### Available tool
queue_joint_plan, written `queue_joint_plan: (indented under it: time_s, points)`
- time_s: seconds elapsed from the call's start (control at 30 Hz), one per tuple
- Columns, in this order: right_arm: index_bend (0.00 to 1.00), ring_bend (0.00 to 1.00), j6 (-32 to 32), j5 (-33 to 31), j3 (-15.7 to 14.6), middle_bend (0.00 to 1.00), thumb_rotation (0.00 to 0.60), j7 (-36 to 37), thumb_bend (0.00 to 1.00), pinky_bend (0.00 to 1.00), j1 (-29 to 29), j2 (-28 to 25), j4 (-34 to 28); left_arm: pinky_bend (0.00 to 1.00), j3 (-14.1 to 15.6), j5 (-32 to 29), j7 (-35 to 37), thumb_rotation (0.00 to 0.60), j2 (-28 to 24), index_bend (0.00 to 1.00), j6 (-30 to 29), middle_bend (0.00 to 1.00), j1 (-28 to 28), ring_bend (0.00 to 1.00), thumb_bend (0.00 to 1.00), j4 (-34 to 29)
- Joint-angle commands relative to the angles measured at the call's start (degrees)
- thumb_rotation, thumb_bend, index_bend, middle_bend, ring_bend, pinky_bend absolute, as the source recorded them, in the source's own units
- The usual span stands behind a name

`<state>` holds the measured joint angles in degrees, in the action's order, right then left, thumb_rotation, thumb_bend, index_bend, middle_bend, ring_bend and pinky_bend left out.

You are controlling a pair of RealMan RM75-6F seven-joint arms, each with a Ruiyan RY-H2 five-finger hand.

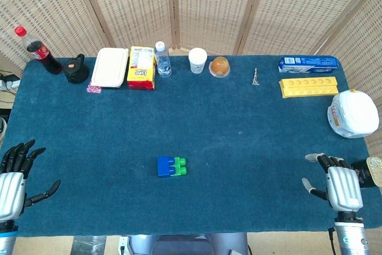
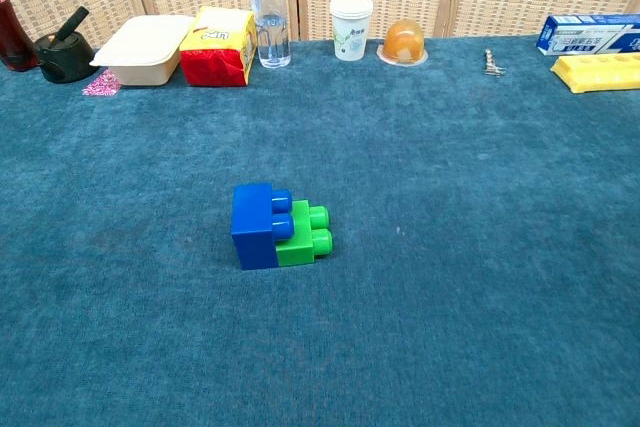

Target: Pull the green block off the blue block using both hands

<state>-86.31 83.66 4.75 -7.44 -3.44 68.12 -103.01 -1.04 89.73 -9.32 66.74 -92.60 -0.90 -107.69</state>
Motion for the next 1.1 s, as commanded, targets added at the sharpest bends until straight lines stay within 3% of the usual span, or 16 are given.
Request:
queue_joint_plan:
  time_s: [0.03, 0.47, 0.73, 1.1]
  points:
    - [0.35, 0.40, 0.13, -0.09, 0.00, 0.40, 0.600, 0.04, 0.28, 0.30, -0.02, -0.02, 0.03, 0.04, 0.01, -0.13, 0.00, 0.450, 0.18, 0.22, 0.16, 0.13, 0.00, 0.00, 0.25, 0.15]
    - [0.35, 0.40, -0.56, 0.59, -0.17, 0.40, 0.600, -0.26, 0.28, 0.30, 0.31, -0.14, -0.35, 0.04, 0.46, 0.35, -0.15, 0.452, 0.33, 0.22, 1.27, 0.12, 0.31, 0.00, 0.24, 0.29]
    - [0.35, 0.40, -0.51, 0.52, -0.21, 0.40, 0.600, 0.23, 0.28, 0.30, 0.41, -0.10, 0.10, 0.04, 2.33, -0.75, -0.32, 0.435, -1.76, 0.22, 10.19, 0.12, 3.88, 0.02, 0.25, -3.30]
    - [0.35, 0.40, -0.17, 0.10, 0.30, 0.40, 0.600, 2.34, 0.28, 0.30, 0.25, -0.82, 1.48, 0.08, -0.12, -6.65, -13.51, 0.431, 1.46, 0.22, 22.07, 0.12, 12.07, 0.05, 0.27, -8.70]
